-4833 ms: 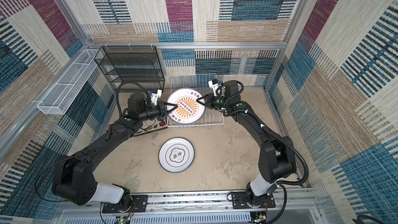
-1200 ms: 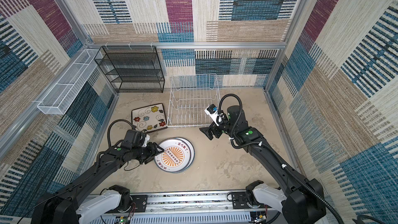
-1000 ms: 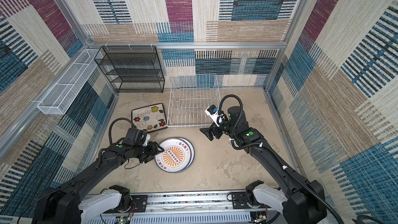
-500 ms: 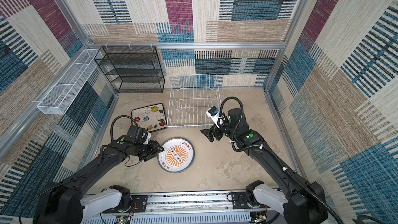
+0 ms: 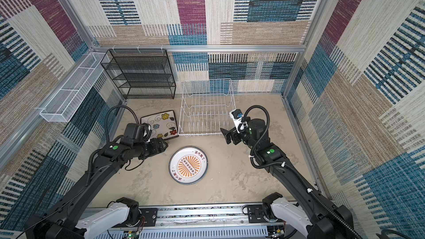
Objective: Unload the plates from the dish rack
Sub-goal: Reset both arms
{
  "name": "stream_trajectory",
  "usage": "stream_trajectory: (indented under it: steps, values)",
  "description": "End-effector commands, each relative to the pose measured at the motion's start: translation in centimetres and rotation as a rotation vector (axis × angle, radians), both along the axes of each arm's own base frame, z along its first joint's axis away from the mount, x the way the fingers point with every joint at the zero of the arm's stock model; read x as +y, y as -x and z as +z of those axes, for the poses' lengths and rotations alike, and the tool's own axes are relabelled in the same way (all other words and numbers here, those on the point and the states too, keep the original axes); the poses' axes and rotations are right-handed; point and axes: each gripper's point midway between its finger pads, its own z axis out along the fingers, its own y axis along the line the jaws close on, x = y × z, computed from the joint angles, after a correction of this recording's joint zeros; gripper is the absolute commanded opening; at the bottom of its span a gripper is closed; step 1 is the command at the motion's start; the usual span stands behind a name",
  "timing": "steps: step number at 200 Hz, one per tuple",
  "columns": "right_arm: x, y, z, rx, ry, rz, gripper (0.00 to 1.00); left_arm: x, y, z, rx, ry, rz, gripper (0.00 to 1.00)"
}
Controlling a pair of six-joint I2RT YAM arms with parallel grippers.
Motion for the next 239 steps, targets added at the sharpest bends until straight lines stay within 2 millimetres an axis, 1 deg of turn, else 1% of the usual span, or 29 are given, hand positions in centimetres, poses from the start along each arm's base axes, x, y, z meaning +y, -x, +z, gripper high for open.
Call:
stream_trajectory:
  steps: [1,3,8,10,29,44,62,81,102,110,126,131,150,164,181,190,201,208,215,225,239]
  values:
    - [-4.7,-1.9,1.6,-0.090,-0.057,-0.277,1.00,4.9,-1.8,2.6,-0.202,-0.279,0.089,0.89]
    - [-4.9,-1.9,1.5,-0.090,-0.060,-0.287,1.00,5.2,-1.9,2.8,-0.222,-0.292,0.099,0.90]
    - [-5.7,-2.0,1.4,-0.095,-0.072,-0.315,1.00,5.8,-2.2,3.3,-0.270,-0.321,0.119,0.98]
    - [-6.0,-2.0,1.3,-0.096,-0.078,-0.327,1.00,6.0,-2.4,3.5,-0.293,-0.334,0.127,0.99]
    - [-9.5,-2.1,0.8,-0.118,-0.177,-0.447,1.00,7.9,-3.6,4.7,-0.477,-0.430,0.201,0.99]
    - [-11.8,-1.7,0.3,-0.169,-0.212,-0.526,1.00,8.8,-4.1,4.2,-0.584,-0.513,0.220,0.99]
    - [-13.2,-0.8,-0.6,-0.242,-0.202,-0.578,1.00,10.0,-4.3,2.8,-0.640,-0.595,0.266,0.99]
    - [-14.5,-0.2,-2.1,-0.277,-0.209,-0.635,1.00,10.8,-4.8,0.7,-0.636,-0.656,0.300,0.99]
    - [-16.1,0.2,-3.6,-0.304,-0.221,-0.692,1.00,11.1,-5.5,-1.7,-0.609,-0.675,0.314,0.99]
    - [-16.6,0.4,-4.3,-0.312,-0.227,-0.705,1.00,11.2,-5.9,-2.2,-0.621,-0.674,0.322,0.99]
    - [-16.7,0.4,-5.0,-0.322,-0.242,-0.682,1.00,11.2,-6.5,-3.4,-0.636,-0.682,0.315,0.99]
    - [-16.6,0.3,-5.3,-0.321,-0.233,-0.669,1.00,11.3,-6.7,-3.2,-0.663,-0.673,0.332,0.99]
    - [-16.9,0.3,-6.1,-0.336,-0.230,-0.663,1.00,11.6,-7.2,-4.4,-0.684,-0.645,0.340,0.99]
    - [-17.2,0.1,-6.9,-0.339,-0.220,-0.662,1.00,12.0,-7.6,-4.4,-0.717,-0.632,0.352,0.99]
    - [-17.4,-0.6,-8.1,-0.312,-0.216,-0.655,1.00,12.3,-8.5,-4.6,-0.712,-0.646,0.323,0.99]
    - [-17.3,-1.0,-8.2,-0.319,-0.216,-0.644,1.00,12.4,-9.1,-5.0,-0.718,-0.627,0.308,0.99]
    - [-17.2,-1.4,-8.7,-0.319,-0.210,-0.631,1.00,13.1,-9.3,-5.7,-0.717,-0.607,0.330,0.99]
    - [-17.2,-1.9,-8.6,-0.325,-0.203,-0.627,1.00,13.5,-9.5,-6.0,-0.724,-0.595,0.340,0.99]
    - [-16.9,-2.4,-8.7,-0.324,-0.185,-0.608,1.00,13.4,-9.7,-6.2,-0.731,-0.591,0.326,0.99]
    - [-16.8,-2.8,-8.7,-0.335,-0.176,-0.587,1.00,12.8,-9.7,-6.7,-0.703,-0.568,0.280,0.99]
    - [-16.4,-3.3,-10.0,-0.302,-0.174,-0.550,1.00,12.5,-10.0,-6.9,-0.703,-0.546,0.251,0.99]
